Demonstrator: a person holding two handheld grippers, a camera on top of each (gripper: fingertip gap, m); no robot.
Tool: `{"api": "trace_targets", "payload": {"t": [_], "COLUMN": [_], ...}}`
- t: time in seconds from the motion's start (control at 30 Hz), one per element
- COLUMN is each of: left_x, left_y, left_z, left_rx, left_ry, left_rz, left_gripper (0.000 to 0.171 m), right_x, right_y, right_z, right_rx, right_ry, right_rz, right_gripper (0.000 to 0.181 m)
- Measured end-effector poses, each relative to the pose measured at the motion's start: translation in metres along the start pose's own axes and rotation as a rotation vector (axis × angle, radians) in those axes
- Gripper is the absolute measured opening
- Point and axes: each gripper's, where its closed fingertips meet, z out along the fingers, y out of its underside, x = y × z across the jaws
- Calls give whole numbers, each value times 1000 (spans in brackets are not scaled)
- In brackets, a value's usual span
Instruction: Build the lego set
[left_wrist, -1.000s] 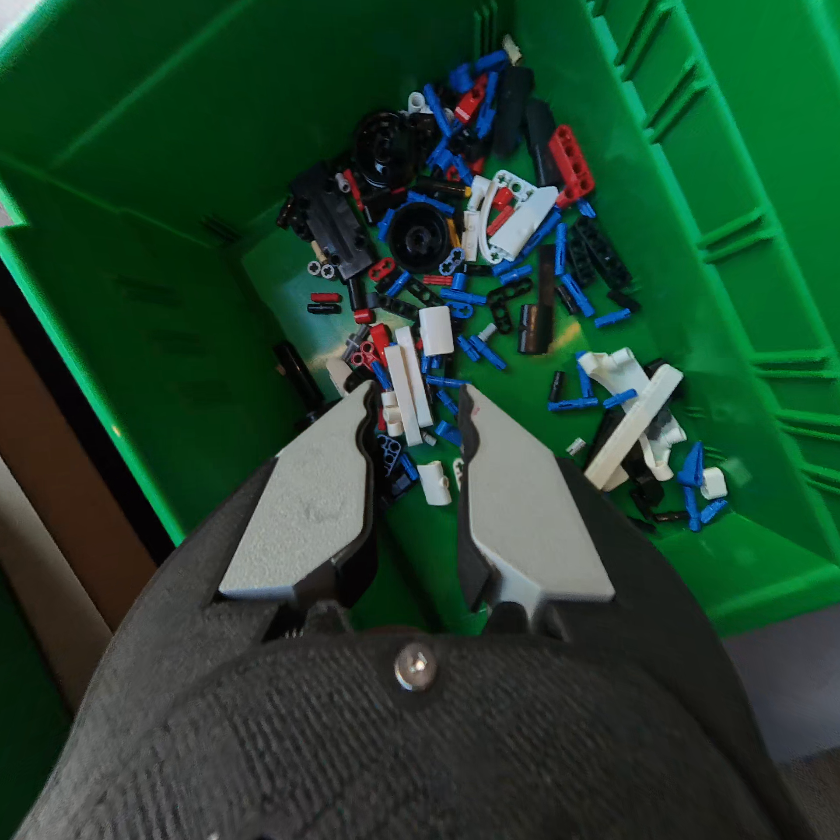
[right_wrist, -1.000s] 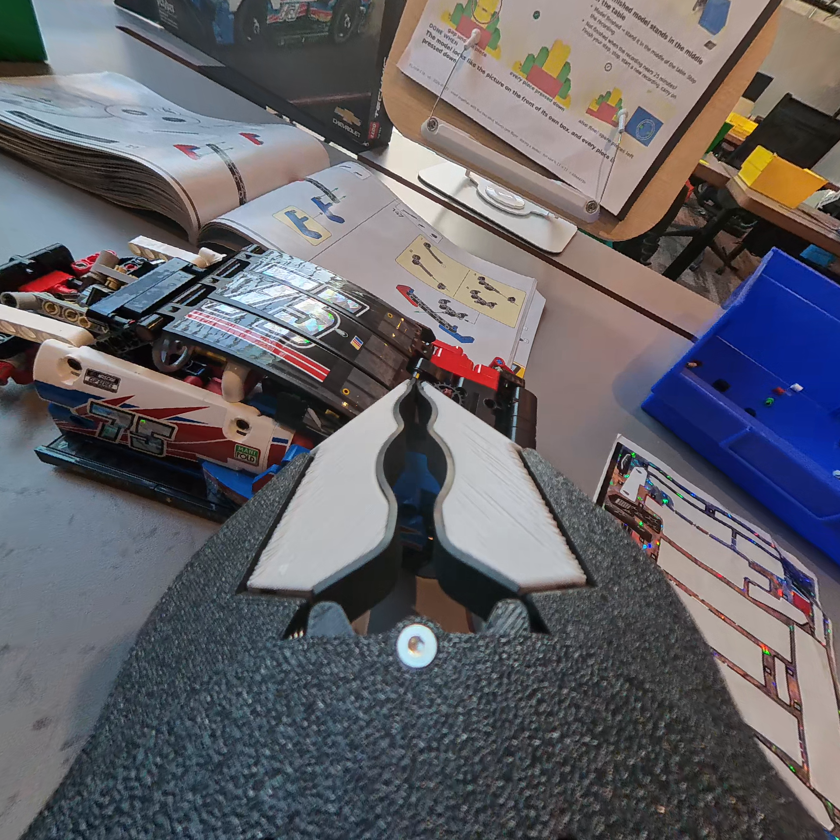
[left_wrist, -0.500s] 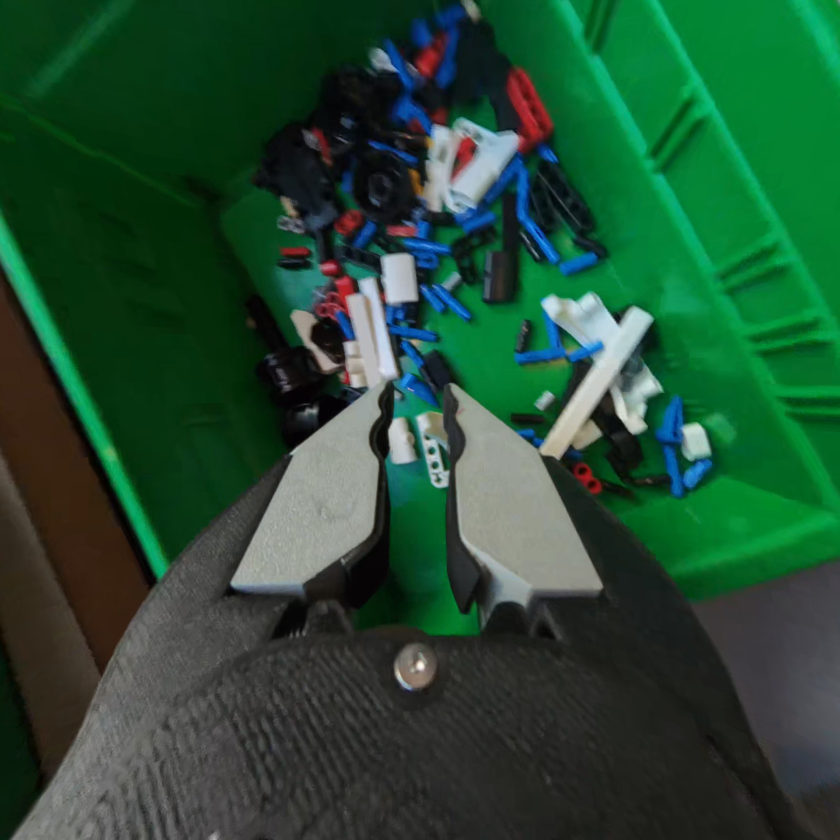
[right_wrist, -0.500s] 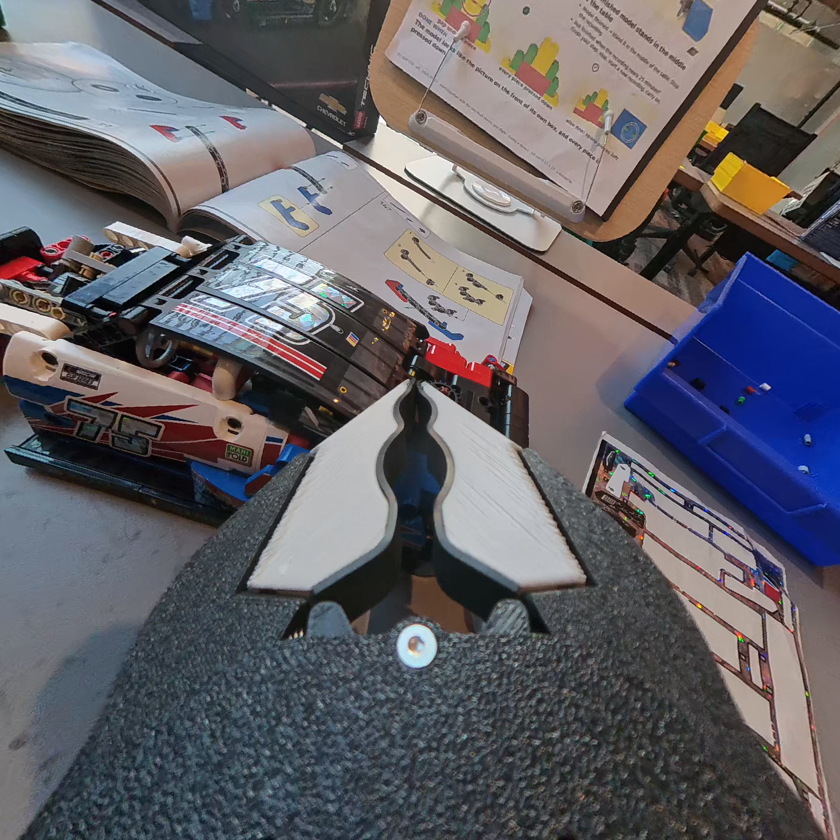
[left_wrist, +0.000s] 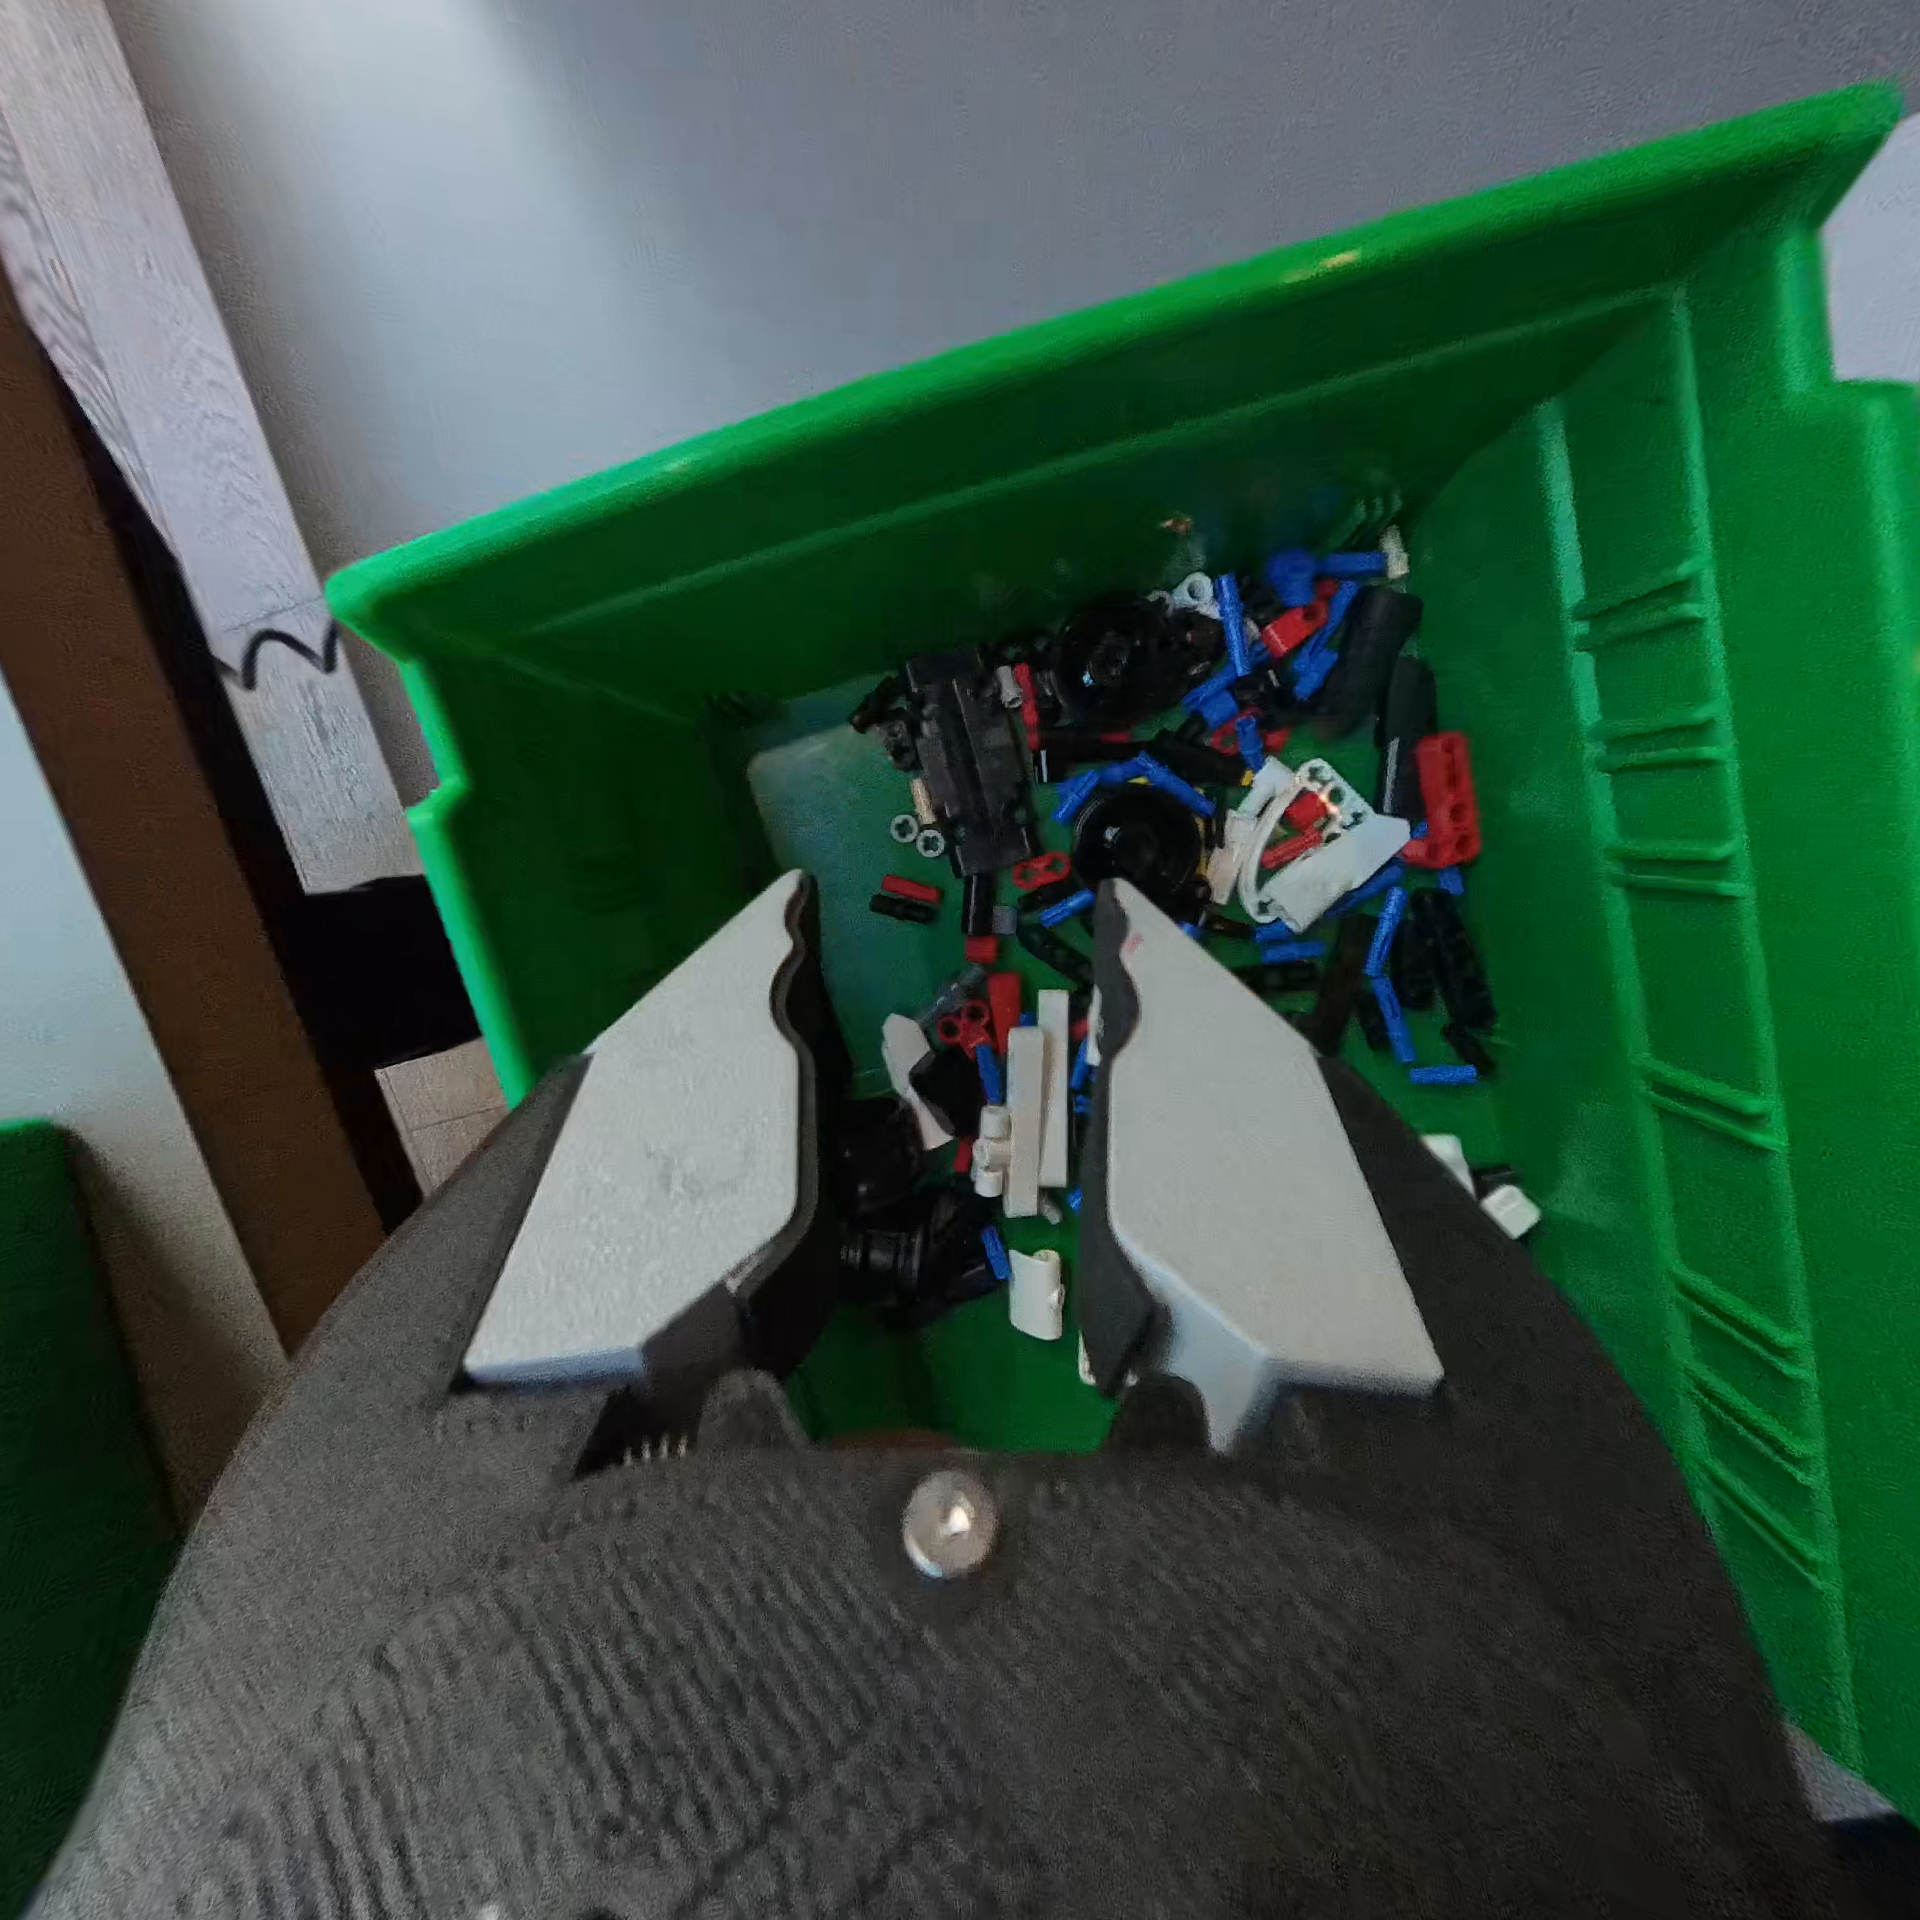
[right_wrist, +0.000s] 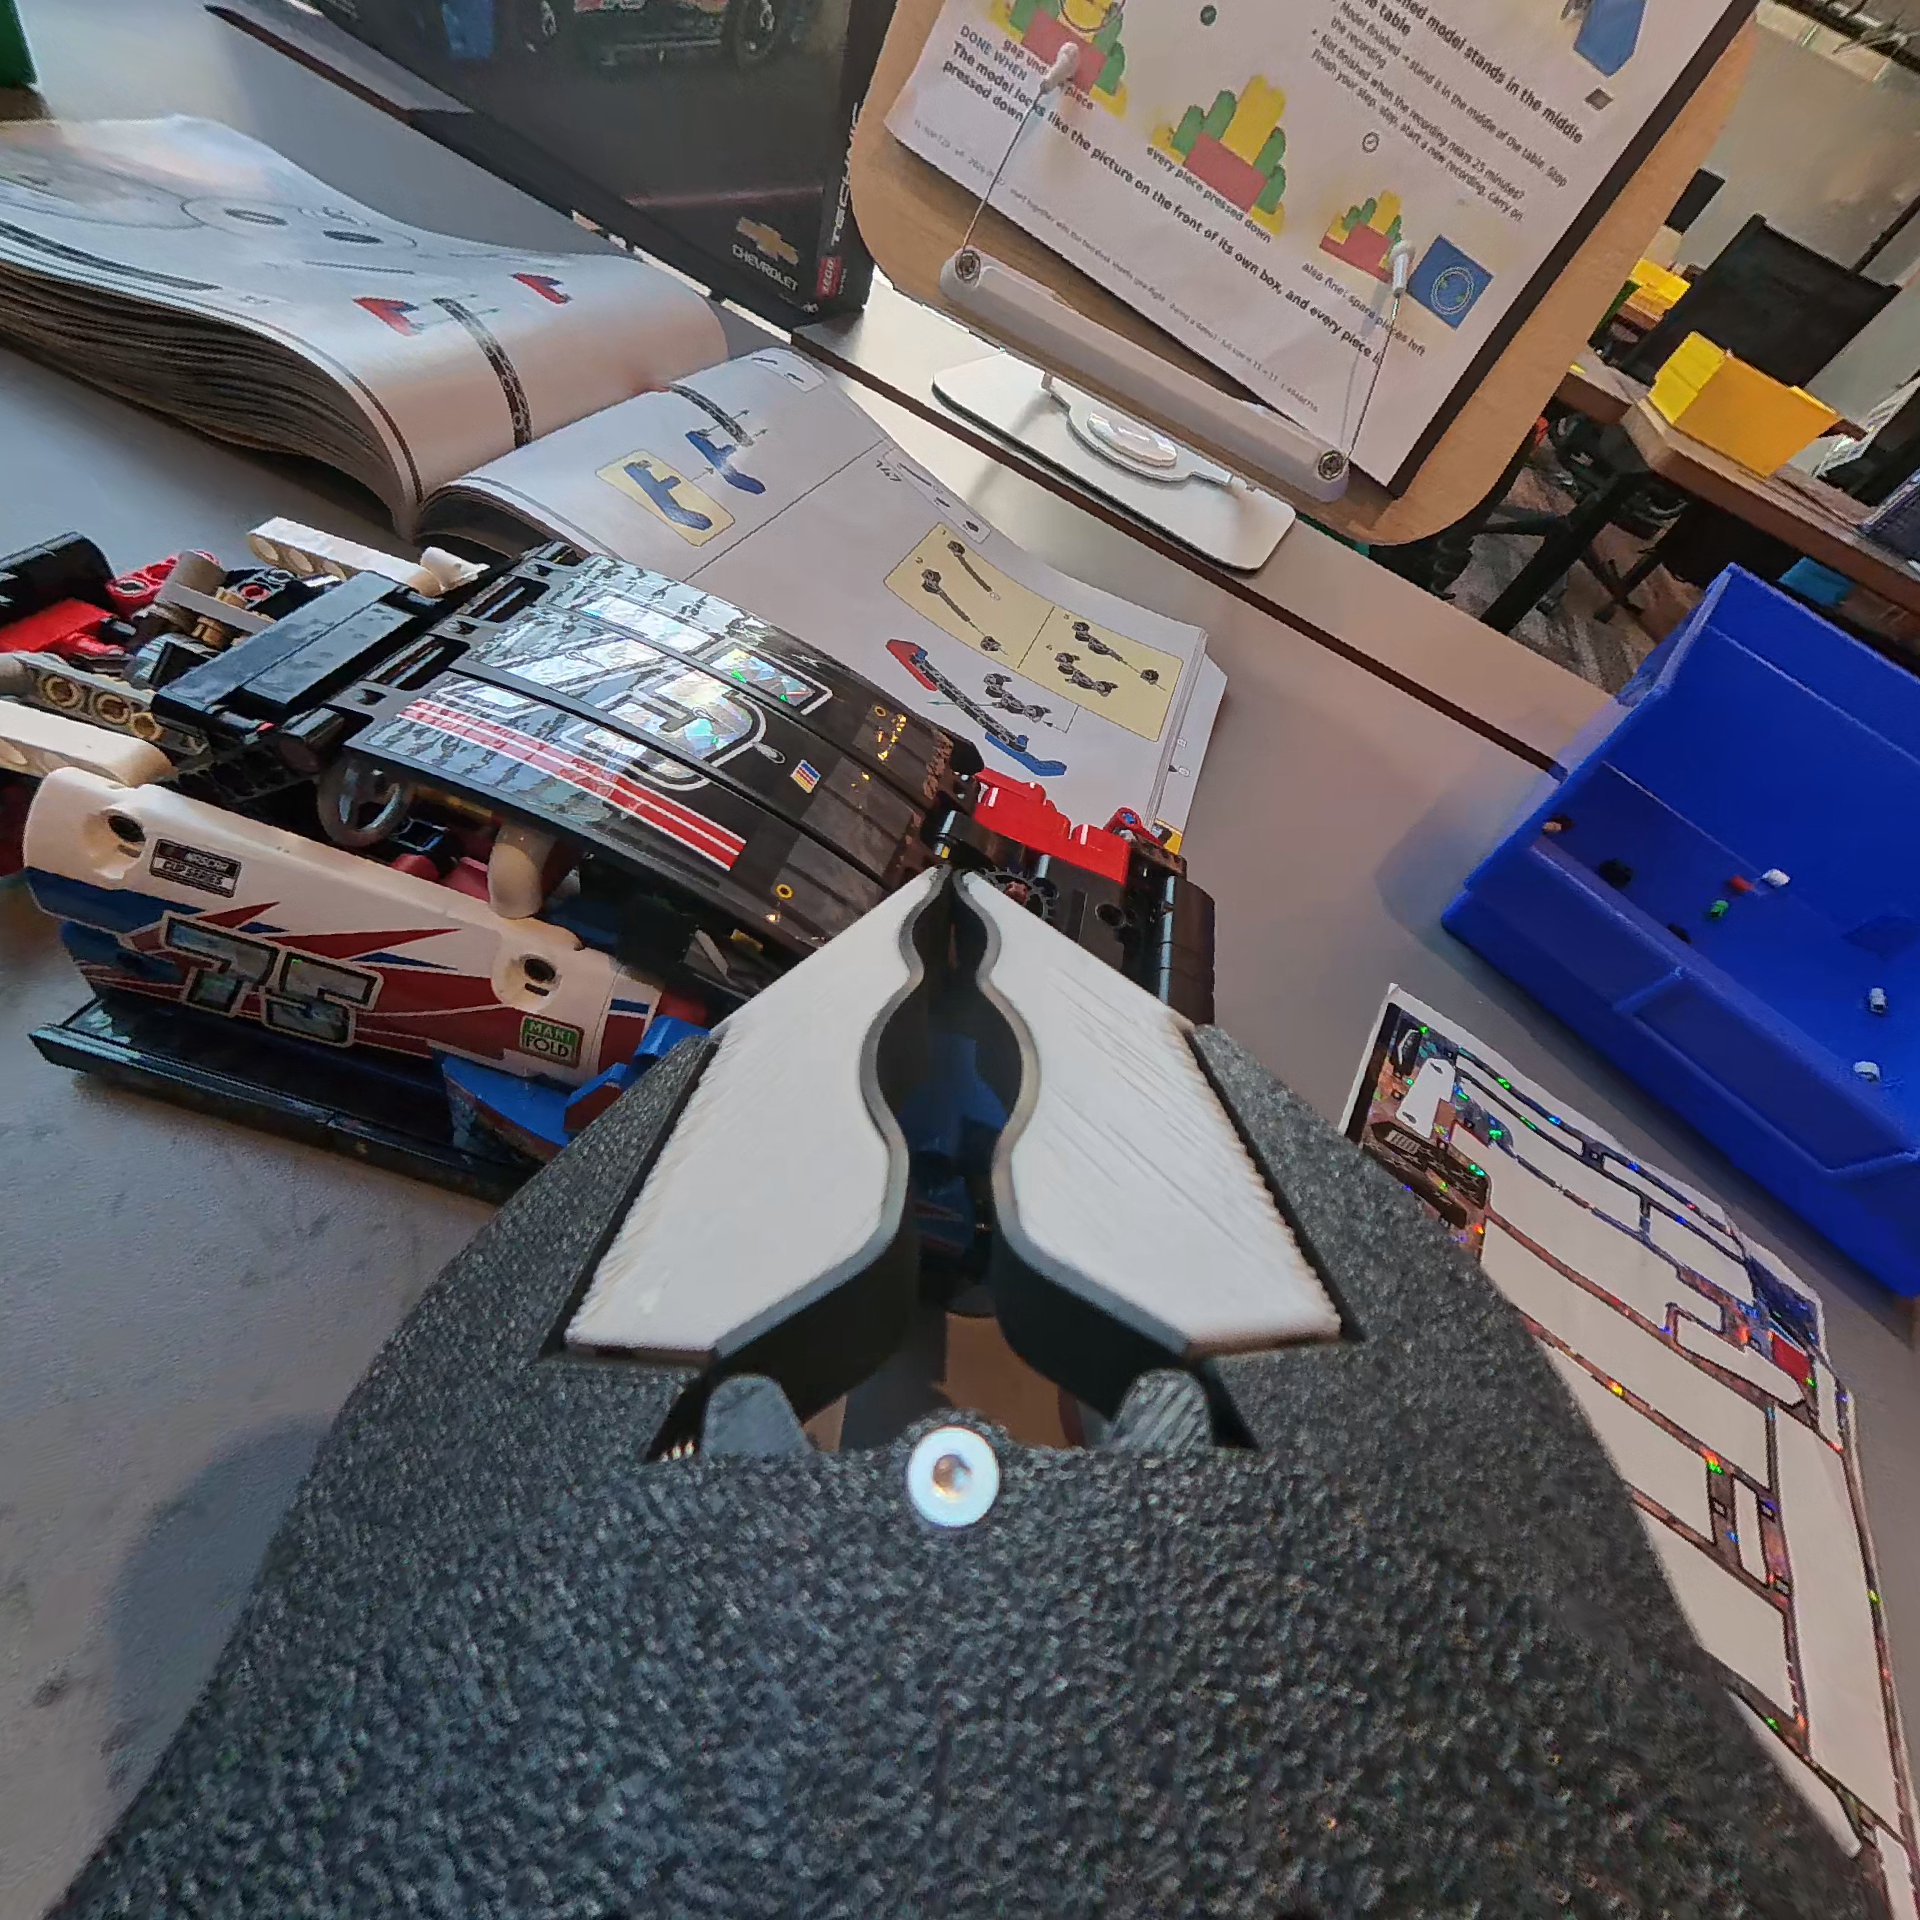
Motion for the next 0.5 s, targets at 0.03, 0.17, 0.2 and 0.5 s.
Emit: {"api": "trace_targets", "payload": {"t": [0.03,0.17,0.2,0.5], "left_x": [1,11,23,17], "left_y": [6,61,83,20], "left_z": [10,34,24,-4], "left_rx": [-54,-305,-392,-102], "left_ry": [2,74,153,148], "left_rz": [21,89,76,69], "left_gripper": [55,18,6,20], "right_x": [0,0,0,0], "right_y": [0,-1,-2,-3], "right_z": [0,-1,-1,-2], "right_rx": [0,6,11,20], "right_ry": [-1,-1,0,-5], "right_rz": [0,3,3,5], "right_gripper": [0,0,0,0]}}
